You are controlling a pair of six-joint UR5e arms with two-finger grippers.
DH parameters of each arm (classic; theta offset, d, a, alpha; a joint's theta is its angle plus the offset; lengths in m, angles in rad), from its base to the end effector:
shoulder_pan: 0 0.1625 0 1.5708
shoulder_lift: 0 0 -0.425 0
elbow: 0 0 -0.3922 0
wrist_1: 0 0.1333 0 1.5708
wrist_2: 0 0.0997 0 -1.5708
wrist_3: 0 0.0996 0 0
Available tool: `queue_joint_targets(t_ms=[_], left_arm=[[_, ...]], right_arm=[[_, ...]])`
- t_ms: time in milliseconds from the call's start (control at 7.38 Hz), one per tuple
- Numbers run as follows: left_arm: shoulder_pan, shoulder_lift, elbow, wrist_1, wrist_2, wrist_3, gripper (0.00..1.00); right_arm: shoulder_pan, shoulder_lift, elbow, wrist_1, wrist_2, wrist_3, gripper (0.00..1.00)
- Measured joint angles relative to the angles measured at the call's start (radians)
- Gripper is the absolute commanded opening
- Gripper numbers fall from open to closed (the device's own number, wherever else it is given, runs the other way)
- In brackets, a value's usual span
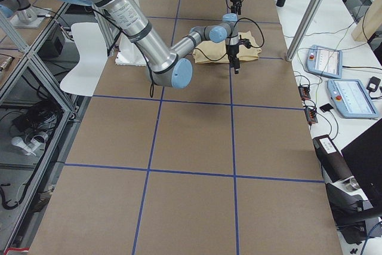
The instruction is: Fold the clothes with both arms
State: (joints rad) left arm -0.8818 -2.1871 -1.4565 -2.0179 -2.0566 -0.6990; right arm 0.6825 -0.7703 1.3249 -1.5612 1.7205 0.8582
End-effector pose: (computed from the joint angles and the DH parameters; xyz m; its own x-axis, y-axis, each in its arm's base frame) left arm 0.3902 -0.6103 0.2908 0.5760 0.3654 -0.7312 0.0005 0.8944 0.4473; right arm -0.5270 -0.5810 0.2818 0.8635 -0.1313 0.4870 0.0036 0.9671 0.2543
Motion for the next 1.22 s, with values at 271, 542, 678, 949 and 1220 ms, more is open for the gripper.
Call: queue_joint_targets(t_ms=[271,542,678,949,1220], left_arm=[[0.033,0.060,-0.096,0.002,0.015,-0.137,1.00],[0.175,0.128,-0.196,0.001,0.127,-0.354,1.00],[0.250,0.161,-0.234,0.000,0.180,-0.451,1.00],[0.369,0.216,-0.285,-0.002,0.265,-0.576,0.54],[0.417,0.232,-0.292,-0.002,0.290,-0.641,0.50]], right_arm=[[-0.001,-0.141,0.146,0.273,0.100,0.371,0.99],[-0.042,-0.185,0.213,0.368,0.109,0.644,0.99],[-0.071,-0.193,0.236,0.377,0.088,0.738,0.99],[-0.133,-0.199,0.263,0.376,0.018,0.815,0.99],[-0.152,-0.200,0.266,0.373,-0.003,0.825,0.99]])
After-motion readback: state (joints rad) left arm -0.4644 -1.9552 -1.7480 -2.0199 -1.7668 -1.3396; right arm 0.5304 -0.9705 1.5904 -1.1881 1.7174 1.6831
